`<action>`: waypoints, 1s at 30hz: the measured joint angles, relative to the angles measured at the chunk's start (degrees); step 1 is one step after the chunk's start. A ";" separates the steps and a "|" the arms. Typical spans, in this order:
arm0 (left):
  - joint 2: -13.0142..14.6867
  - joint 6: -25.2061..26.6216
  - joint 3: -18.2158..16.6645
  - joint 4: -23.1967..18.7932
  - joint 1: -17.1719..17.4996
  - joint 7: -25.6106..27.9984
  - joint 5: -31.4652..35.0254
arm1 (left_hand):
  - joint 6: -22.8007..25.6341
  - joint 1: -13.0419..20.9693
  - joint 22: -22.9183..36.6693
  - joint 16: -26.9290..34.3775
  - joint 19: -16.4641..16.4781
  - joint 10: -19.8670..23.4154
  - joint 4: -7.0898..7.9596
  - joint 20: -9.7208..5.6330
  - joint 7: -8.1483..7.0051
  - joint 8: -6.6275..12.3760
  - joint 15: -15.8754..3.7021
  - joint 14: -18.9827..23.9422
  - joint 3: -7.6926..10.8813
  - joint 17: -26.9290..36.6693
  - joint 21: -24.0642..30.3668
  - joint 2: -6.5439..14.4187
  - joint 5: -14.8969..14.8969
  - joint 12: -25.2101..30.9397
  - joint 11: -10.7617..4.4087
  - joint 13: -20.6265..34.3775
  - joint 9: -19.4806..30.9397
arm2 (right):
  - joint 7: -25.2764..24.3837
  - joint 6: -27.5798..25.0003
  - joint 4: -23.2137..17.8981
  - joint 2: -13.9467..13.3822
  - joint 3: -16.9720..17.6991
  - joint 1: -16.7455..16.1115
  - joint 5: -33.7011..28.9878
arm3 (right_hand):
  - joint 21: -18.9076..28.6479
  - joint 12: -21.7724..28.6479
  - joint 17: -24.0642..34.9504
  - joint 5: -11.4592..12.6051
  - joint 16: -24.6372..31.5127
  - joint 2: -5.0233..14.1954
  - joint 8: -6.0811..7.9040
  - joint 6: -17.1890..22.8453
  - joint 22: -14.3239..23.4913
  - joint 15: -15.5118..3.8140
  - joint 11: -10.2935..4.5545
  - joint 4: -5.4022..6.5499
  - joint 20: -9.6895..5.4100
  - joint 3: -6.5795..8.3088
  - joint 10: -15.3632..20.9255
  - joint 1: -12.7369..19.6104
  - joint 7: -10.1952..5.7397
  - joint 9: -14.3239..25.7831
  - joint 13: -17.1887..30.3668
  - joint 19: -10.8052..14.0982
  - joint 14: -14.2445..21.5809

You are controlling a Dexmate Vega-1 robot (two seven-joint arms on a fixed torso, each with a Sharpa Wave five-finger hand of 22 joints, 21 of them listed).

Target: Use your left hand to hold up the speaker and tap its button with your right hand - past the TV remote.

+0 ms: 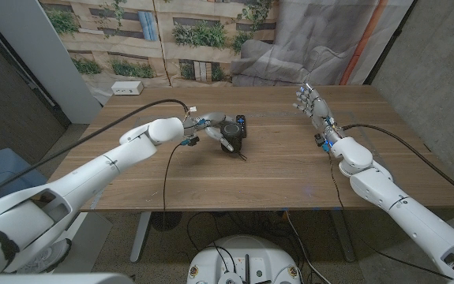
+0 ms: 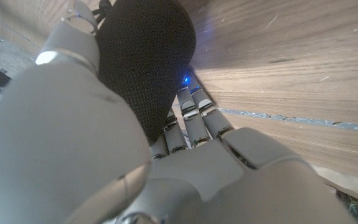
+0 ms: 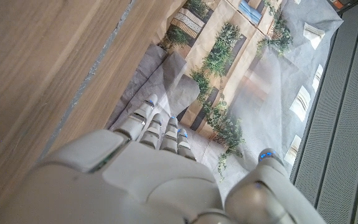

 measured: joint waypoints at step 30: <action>1.48 4.74 -1.49 -3.42 4.64 4.81 0.62 | 0.00 0.00 -0.14 -2.04 -0.48 0.53 -0.23 -0.20 0.00 0.00 -1.01 0.38 0.23 -0.54 -0.55 0.00 0.00 -1.41 -0.09 0.14 -0.26 | 0.94 1.27 5.01 3.08 -1.10 1.47 2.28 | 0.00 0.00 -0.16 0.00 0.00 0.01 -0.37 0.41 0.00 0.00 -0.01 0.40 0.00 -0.08 -0.01 -0.01 -0.23 0.00 0.01 0.00 0.00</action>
